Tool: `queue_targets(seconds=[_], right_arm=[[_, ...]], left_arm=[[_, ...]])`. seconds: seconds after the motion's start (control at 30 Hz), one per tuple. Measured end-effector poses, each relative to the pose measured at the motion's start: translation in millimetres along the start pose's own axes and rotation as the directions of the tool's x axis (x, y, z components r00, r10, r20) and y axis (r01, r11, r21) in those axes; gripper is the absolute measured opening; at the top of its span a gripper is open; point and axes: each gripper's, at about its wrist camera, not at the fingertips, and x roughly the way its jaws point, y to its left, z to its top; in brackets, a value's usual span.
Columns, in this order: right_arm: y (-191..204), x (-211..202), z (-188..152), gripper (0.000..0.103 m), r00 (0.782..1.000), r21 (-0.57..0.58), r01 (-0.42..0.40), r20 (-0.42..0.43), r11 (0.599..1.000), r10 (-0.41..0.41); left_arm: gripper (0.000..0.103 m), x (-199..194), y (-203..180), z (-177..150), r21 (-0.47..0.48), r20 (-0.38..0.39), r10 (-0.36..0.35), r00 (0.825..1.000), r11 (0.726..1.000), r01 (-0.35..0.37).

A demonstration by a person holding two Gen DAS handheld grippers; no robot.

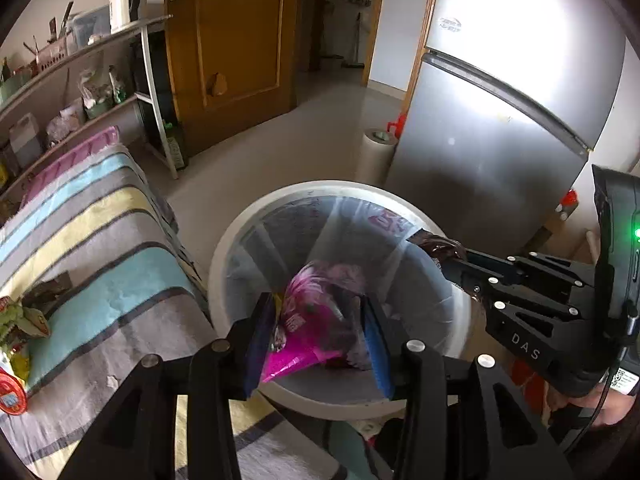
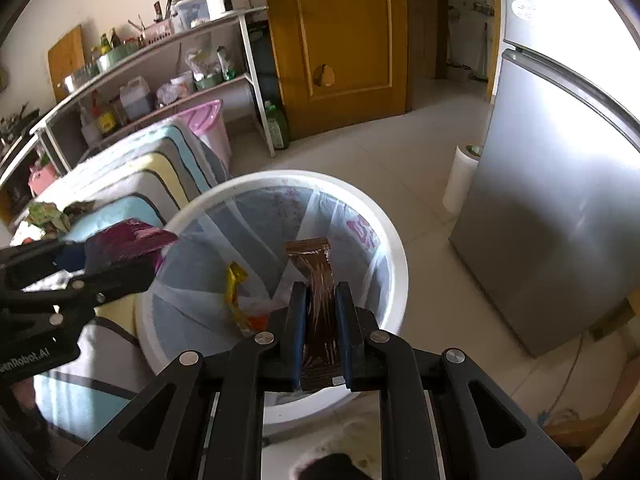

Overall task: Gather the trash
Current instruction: 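Carry the pink bag and brown wrapper over the bin and release both, then move both tools back over the table toward the clear and green bags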

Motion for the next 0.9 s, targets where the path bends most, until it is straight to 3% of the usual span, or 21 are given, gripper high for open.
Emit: queue_targets(seconds=[0.13,0.2,0.27,0.9], right_arm=[[-1,4,0,0.017,1.000,0.001,0.027,-0.001,1.000,-0.027],[-1,4,1,0.028,1.000,0.006,0.025,0.003,1.000,-0.025],[-1,2,1,0.048,1.000,0.008,0.023,0.009,1.000,-0.023],[25,-34,6,0.049,0.995,0.005,0.001,0.100,1.000,-0.002]], left_arm=[[0.061,-1,2,0,-0.012,0.004,-0.004,1.000,1.000,0.004],[0.063,-1,2,1,-0.010,0.008,-0.003,1.000,1.000,0.003],[0.065,-2,3,1,-0.016,0.010,-0.005,1.000,1.000,0.005],[0.071,-49,30,-6,-0.074,0.104,0.030,0.994,0.997,-0.022]])
